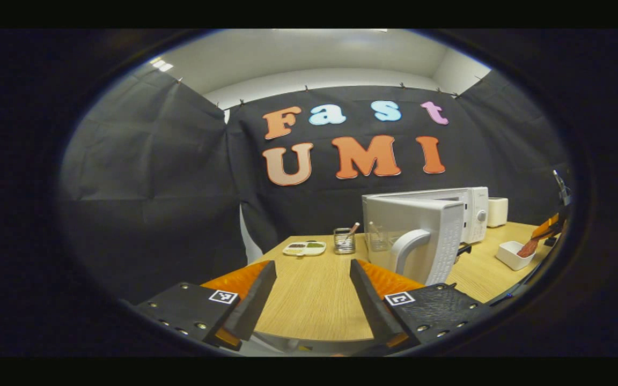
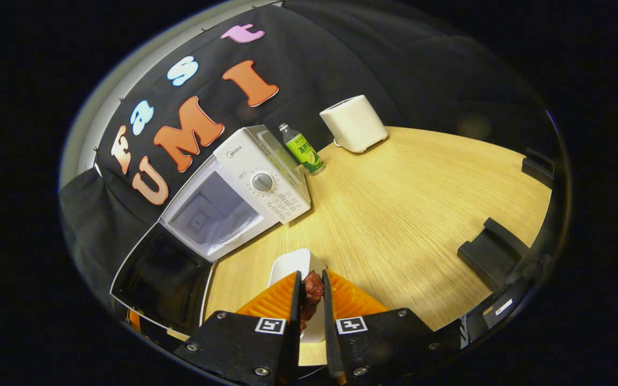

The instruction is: Open the microwave oven with the left hand, put the food in, and close the microwave oven.

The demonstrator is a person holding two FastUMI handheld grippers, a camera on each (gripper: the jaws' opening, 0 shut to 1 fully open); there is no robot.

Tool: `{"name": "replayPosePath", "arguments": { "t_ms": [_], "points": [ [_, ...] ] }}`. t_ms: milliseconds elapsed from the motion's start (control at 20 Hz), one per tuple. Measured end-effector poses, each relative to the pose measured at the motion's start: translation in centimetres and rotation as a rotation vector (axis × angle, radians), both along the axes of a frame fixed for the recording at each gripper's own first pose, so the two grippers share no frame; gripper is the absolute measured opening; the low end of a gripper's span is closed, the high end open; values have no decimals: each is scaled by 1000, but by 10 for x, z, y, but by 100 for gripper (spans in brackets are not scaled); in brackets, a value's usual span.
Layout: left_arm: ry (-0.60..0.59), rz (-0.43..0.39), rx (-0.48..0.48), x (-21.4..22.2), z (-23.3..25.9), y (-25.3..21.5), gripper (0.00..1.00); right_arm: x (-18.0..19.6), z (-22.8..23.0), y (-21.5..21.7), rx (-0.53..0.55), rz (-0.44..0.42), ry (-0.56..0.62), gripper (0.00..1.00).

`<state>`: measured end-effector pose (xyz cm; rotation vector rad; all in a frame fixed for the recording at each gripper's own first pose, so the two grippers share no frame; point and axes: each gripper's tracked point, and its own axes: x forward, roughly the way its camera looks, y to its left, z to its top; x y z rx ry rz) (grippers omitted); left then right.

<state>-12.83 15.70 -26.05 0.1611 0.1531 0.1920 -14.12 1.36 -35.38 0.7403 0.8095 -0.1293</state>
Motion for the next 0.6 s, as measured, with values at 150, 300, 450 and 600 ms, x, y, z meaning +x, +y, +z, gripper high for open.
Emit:
{"name": "replayPosePath", "arguments": {
  "t_ms": [150,300,450,600],
  "points": [
    [-1,12,-8,-1,-1,2,85,5,11,7,-13,36,-32,14],
    [6,8,-6,1,-3,1,83,13,24,12,-62,62,-60,13],
    [6,2,7,2,-1,-1,83,25,42,17,-91,85,-98,13],
    [20,-4,17,5,-3,-3,85,44,59,18,-144,94,-140,13]
  ]
}}
